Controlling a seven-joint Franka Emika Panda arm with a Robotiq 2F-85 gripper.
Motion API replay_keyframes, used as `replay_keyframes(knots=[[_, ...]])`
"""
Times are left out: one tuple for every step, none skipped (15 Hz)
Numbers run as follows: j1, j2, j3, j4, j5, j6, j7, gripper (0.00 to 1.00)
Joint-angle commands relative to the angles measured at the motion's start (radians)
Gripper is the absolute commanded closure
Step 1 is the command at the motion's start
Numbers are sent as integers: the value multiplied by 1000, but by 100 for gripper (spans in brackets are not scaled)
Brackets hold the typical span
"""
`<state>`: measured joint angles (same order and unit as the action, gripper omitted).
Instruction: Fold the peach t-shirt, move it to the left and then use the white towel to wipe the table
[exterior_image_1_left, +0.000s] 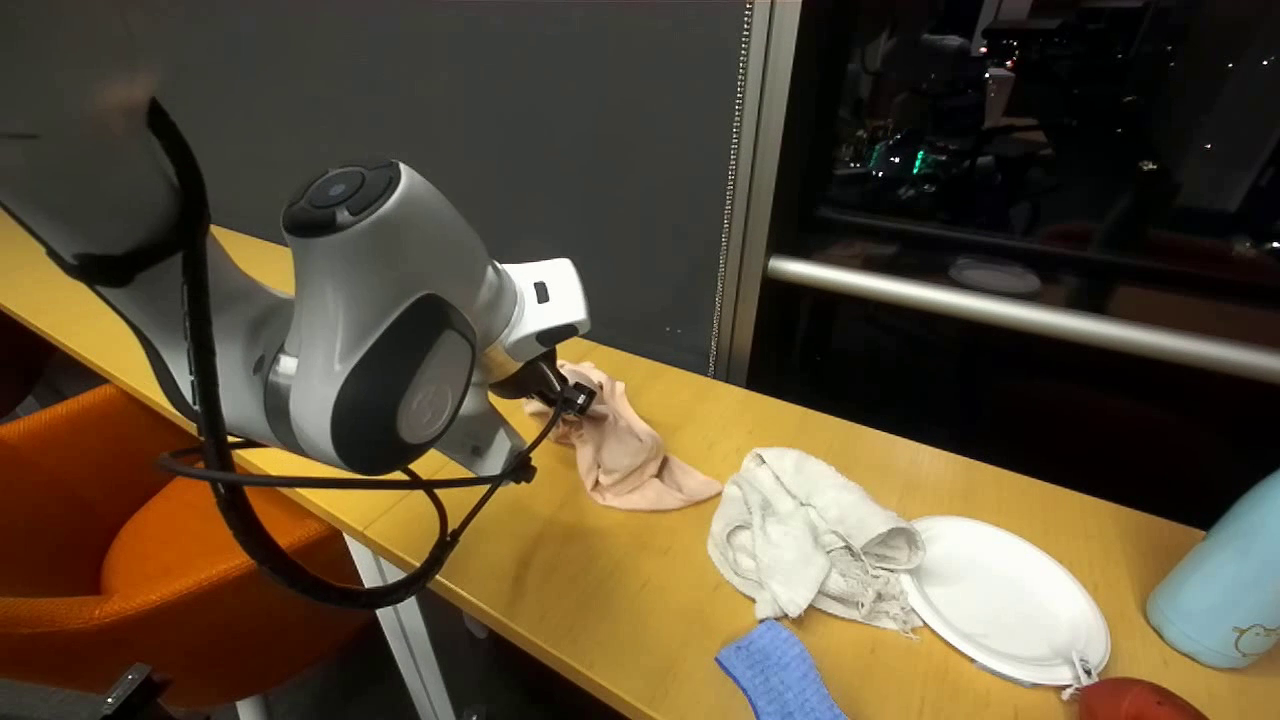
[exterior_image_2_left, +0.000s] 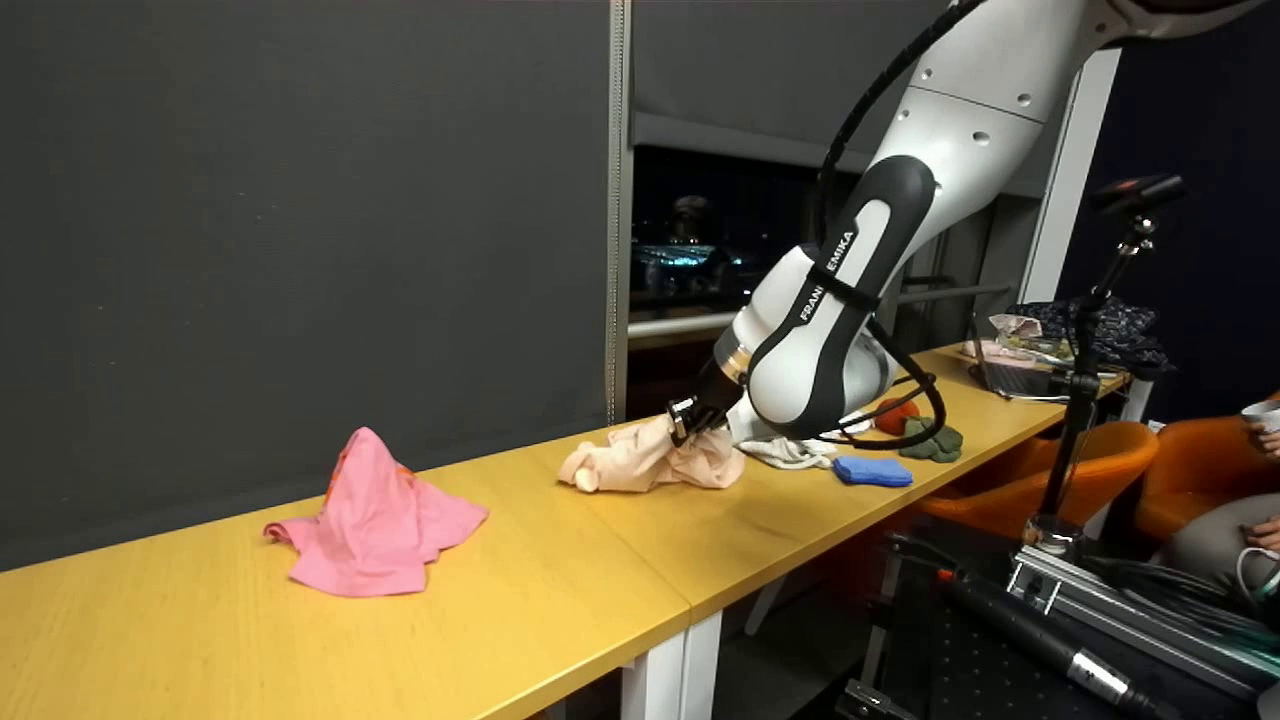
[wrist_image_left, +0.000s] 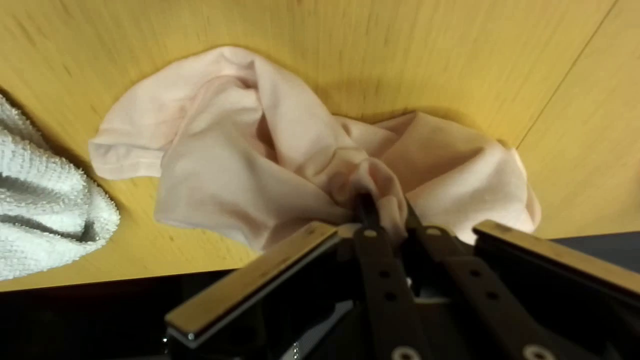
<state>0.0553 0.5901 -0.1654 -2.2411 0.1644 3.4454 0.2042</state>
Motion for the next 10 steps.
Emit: replay_keyframes(knots=[[-260,-72,235,7,-141,-21,122,97],[-335,-81,309,12,-203,-34,173,97],[-413,-72,388,26,-267,-45,228,97],[-489,-56,464,39,-331,-48,282,97],[-566,-33,542,53,-394,-51,333,97],[-641,-1,618,67,-451,-58,373,97],[-717,28,696,77,-502,-72,407,97],[-792,80,772,97,-535,-84,413,97],[-864,118,847,105,-565,-106,418,97],[-938,166,922,115,-587,-131,406,97]])
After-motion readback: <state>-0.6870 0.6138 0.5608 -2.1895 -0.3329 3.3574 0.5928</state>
